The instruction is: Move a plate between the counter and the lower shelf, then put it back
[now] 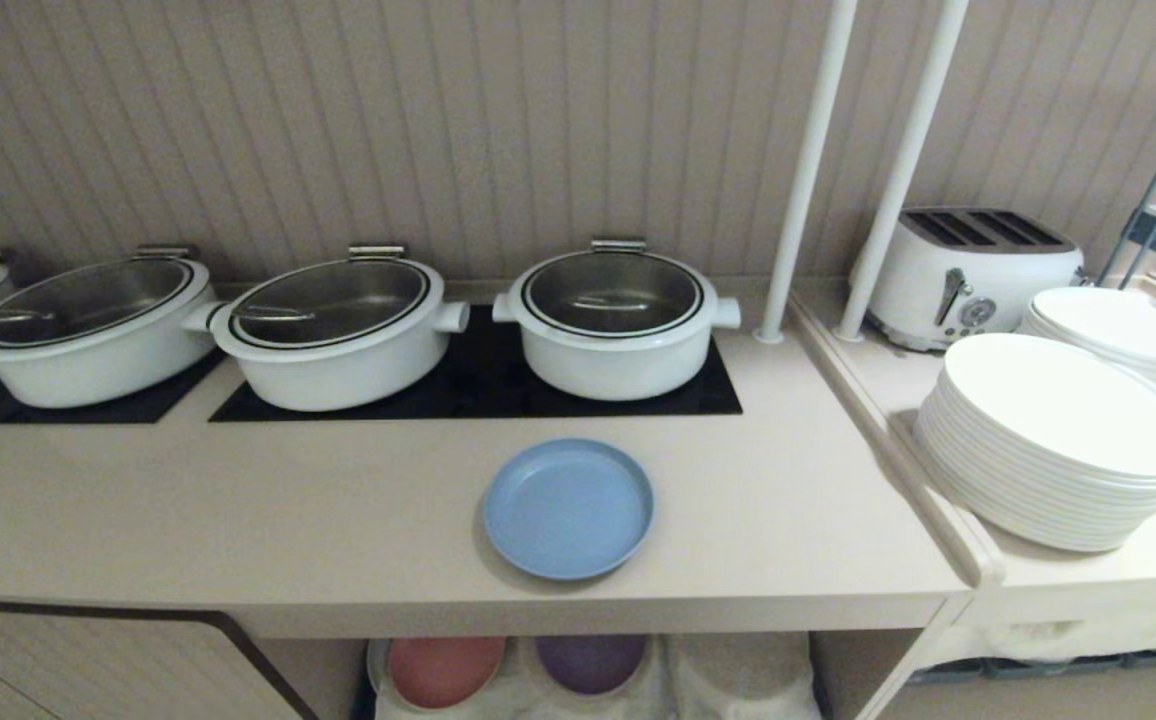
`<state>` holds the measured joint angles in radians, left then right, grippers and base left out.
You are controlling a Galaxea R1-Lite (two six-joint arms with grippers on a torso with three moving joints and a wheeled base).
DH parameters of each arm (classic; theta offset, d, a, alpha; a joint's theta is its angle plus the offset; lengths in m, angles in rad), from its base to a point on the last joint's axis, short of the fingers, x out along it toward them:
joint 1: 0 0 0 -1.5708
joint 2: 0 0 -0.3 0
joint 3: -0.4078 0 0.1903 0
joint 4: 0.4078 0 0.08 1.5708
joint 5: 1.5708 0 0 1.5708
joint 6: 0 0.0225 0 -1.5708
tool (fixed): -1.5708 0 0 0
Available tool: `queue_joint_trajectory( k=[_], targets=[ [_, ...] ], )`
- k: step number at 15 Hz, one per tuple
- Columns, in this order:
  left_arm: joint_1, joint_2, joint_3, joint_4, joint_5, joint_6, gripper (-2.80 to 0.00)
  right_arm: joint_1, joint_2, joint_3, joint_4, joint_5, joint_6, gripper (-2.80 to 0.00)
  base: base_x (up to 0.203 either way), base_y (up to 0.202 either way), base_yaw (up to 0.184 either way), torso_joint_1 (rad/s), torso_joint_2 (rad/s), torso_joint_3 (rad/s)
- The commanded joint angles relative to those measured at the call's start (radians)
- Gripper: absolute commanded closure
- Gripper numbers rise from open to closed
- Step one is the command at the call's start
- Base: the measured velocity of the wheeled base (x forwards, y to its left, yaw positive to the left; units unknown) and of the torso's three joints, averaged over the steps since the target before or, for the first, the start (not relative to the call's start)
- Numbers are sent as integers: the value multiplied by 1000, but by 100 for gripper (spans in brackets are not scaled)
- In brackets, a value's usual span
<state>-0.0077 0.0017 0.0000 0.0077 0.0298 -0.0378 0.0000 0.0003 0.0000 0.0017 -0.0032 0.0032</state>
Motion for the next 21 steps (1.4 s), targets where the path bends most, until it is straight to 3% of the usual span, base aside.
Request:
queue_joint_trajectory(
  k=[1,21],
  targets=[
    [0,-2,0,0,4,2,0,0,0,0,0,0,0,0,0,0,0,0,0,0],
    [0,-2,0,0,1,-10,0,0,0,0,0,0,0,0,0,0,0,0,0,0]
  ],
)
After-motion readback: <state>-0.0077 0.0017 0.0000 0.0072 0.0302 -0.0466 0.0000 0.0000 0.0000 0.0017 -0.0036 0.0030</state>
